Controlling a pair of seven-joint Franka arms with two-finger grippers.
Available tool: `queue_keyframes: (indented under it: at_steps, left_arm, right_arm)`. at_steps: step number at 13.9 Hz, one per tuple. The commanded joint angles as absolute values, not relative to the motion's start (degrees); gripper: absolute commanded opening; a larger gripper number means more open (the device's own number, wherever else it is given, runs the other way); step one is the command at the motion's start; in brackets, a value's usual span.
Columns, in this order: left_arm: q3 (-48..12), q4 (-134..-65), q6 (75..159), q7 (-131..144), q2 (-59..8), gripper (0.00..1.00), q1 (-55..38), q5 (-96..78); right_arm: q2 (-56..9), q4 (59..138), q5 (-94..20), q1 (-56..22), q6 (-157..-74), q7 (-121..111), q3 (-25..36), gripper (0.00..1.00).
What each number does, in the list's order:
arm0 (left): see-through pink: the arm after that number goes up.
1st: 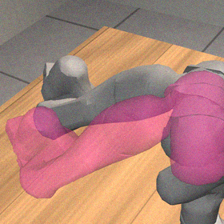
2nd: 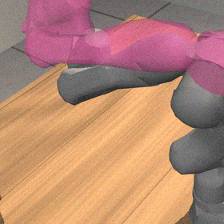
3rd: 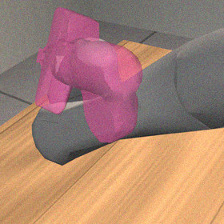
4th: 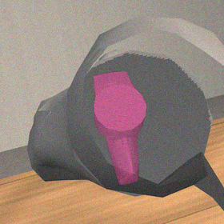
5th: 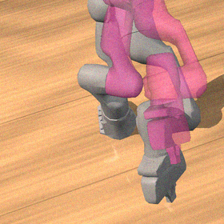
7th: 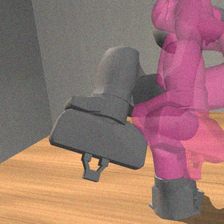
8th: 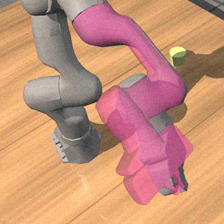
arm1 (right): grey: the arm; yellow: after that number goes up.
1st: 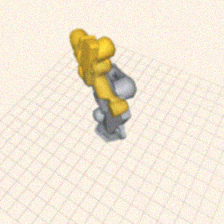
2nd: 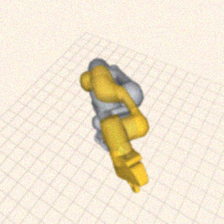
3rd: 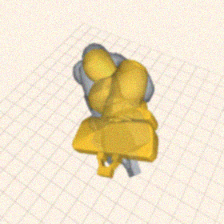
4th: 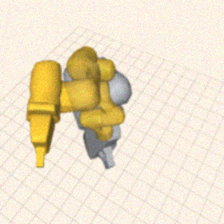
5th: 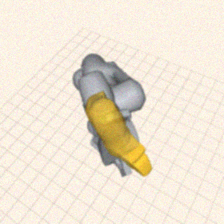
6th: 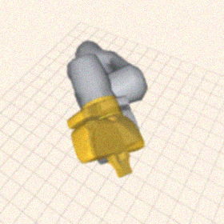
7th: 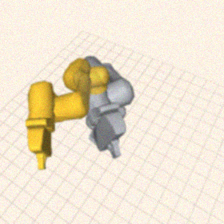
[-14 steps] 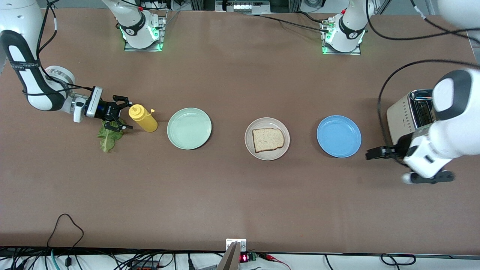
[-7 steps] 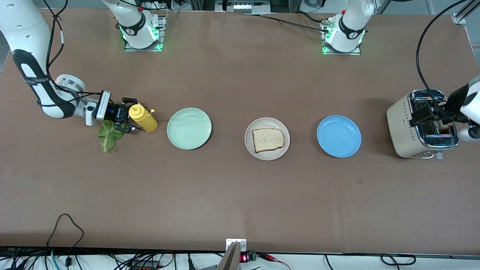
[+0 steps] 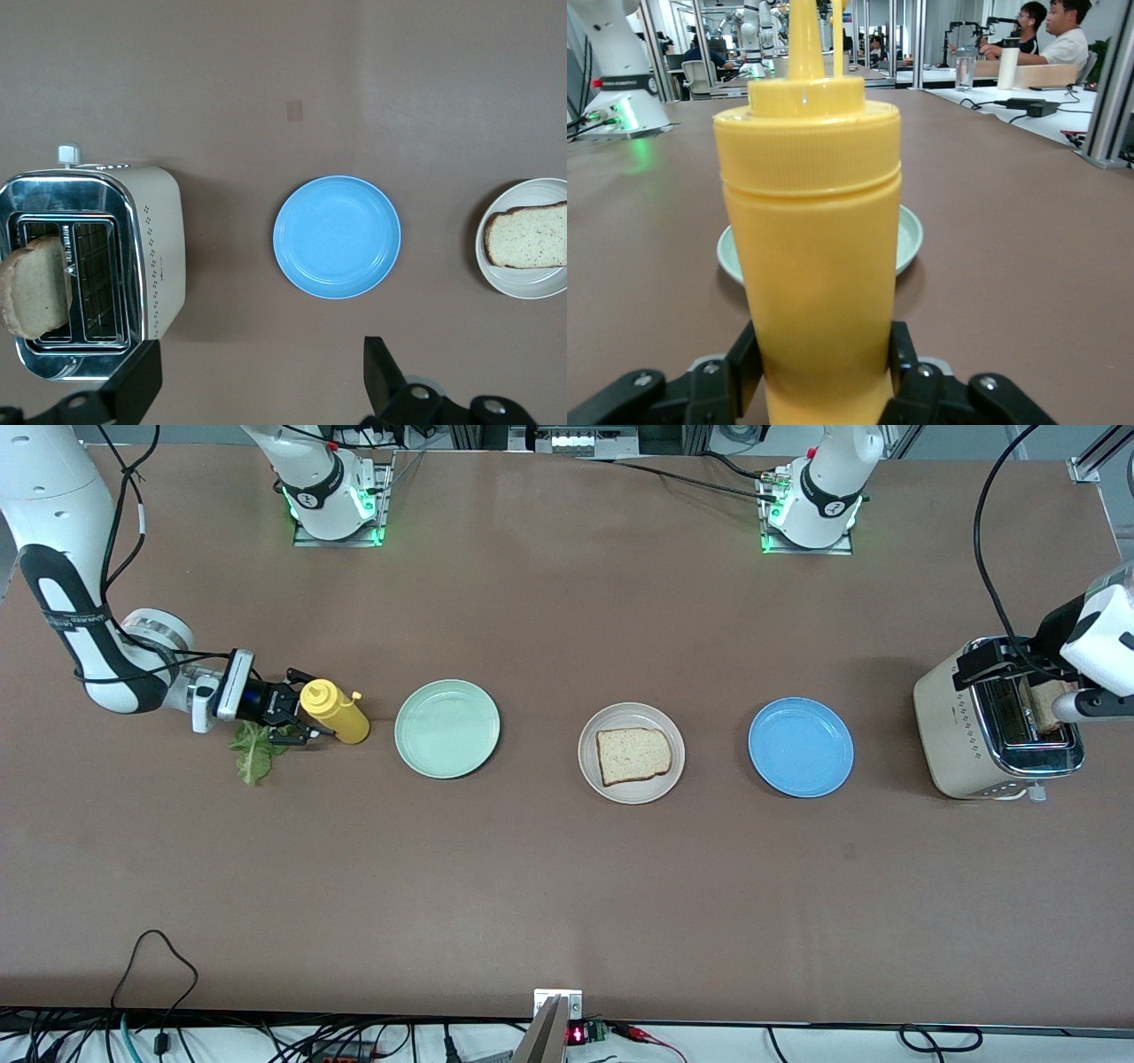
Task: Make sandwich in beige plate with both arms
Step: 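Grasp the yellow bottle with the right gripper and lift it, then tilt the yellow bottle over the bread and squeeze sauce onto it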
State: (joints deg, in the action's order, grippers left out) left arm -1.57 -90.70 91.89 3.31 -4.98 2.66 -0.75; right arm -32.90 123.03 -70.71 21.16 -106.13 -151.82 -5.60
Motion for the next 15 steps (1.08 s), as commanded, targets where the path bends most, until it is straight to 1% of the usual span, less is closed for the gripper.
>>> queue_keyframes:
  at_steps: [1,4,6,8,11,12,15]
  left_arm:
    - [-1.5,-93.0,93.0,3.7,-2.9,1.0,3.2,-0.1]
    - [-1.6,-92.2,93.0,3.8,-3.6,1.0,3.1,0.1]
    - [-1.5,-91.5,93.1,3.9,-4.1,1.0,3.1,-0.2]
    - [-1.4,-90.8,93.1,3.8,-4.2,1.0,3.2,0.2]
    - [-1.5,-90.7,93.2,3.8,-4.5,1.0,3.1,0.5]
    - [-1.6,-90.8,93.2,3.0,-4.4,1.0,3.2,0.5]
    - [-1.5,-90.9,92.9,2.8,-4.3,1.0,3.2,0.6]
  right_arm:
    - [-29.2,120.8,-70.1,18.5,-107.7,-143.9,-6.1,0.01]
    - [-21.6,120.5,-67.0,13.8,-112.0,-130.3,-6.1,0.01]
    - [-16.4,120.5,-63.5,9.5,-116.0,-118.8,-6.3,0.02]
    - [-12.8,119.8,-59.2,4.5,-120.0,-107.0,-6.4,0.02]
    - [-11.9,115.9,-50.9,-2.9,-126.1,-91.4,-7.3,0.02]
    - [-11.9,114.5,-43.2,-6.6,-130.4,-81.4,-8.4,0.02]
    - [-12.0,113.4,-27.3,-7.6,-135.1,-63.9,-14.4,0.02]
